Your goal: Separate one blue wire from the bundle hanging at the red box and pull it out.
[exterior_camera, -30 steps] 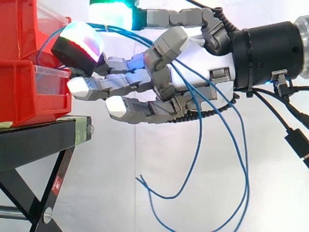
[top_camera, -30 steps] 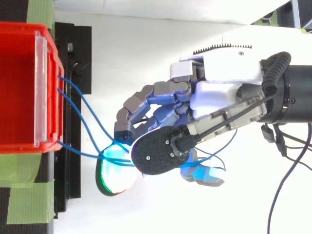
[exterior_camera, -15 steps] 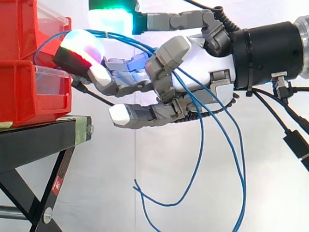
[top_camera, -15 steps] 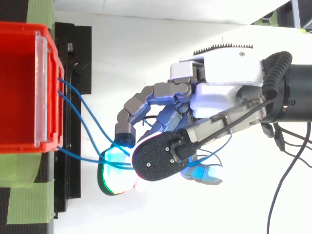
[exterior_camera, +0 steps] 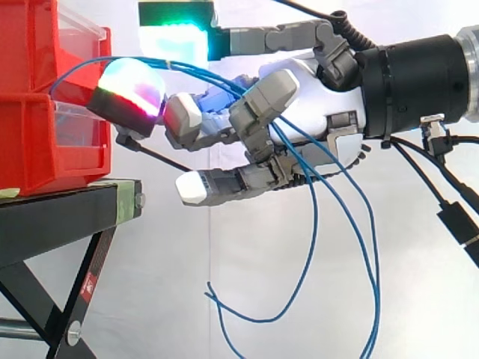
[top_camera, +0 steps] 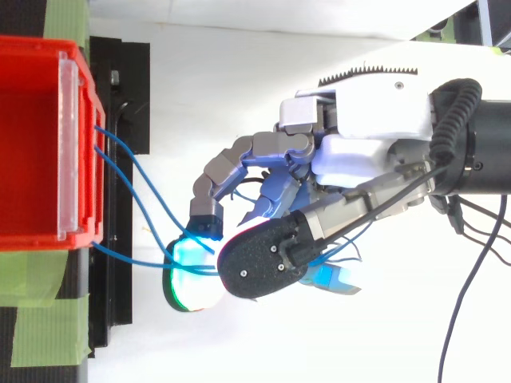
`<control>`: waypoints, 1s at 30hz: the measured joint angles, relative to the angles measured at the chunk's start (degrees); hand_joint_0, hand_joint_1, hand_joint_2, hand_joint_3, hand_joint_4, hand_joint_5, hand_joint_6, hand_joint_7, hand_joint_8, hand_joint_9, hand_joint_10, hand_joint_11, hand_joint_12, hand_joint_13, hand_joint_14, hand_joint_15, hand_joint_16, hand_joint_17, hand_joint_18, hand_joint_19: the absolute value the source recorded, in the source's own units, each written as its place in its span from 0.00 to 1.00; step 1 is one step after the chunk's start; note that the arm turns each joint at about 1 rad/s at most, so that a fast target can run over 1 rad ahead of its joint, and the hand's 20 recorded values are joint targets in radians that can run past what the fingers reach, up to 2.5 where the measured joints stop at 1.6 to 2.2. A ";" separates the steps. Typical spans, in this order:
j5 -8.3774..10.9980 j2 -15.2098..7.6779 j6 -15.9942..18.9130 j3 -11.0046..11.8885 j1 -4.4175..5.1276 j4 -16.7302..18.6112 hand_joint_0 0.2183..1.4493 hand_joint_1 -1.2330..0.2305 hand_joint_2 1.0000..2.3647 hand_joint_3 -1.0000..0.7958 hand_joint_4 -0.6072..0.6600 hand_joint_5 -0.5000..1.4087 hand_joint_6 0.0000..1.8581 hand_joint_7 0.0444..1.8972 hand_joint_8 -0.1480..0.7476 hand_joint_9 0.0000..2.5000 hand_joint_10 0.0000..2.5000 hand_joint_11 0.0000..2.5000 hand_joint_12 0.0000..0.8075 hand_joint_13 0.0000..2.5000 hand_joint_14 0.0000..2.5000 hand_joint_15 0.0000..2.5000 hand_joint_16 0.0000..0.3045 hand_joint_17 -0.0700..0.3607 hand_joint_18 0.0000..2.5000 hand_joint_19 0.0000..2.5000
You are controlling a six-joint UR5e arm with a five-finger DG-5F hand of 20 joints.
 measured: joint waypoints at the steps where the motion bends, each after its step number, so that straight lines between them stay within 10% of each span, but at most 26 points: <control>1: 0.00 0.00 -0.12 0.00 -0.01 -0.06 0.32 0.41 0.01 0.51 0.63 0.17 0.48 0.40 0.60 0.40 0.00 0.46 0.55 0.64 0.00 0.56 0.22 0.51 0.32 0.15; 30: 0.83 2.46 -5.20 0.07 -0.93 -2.61 0.32 0.41 0.01 0.51 0.63 0.16 0.48 0.40 0.60 0.38 0.00 0.45 0.54 0.64 0.00 0.56 0.22 0.51 0.32 0.15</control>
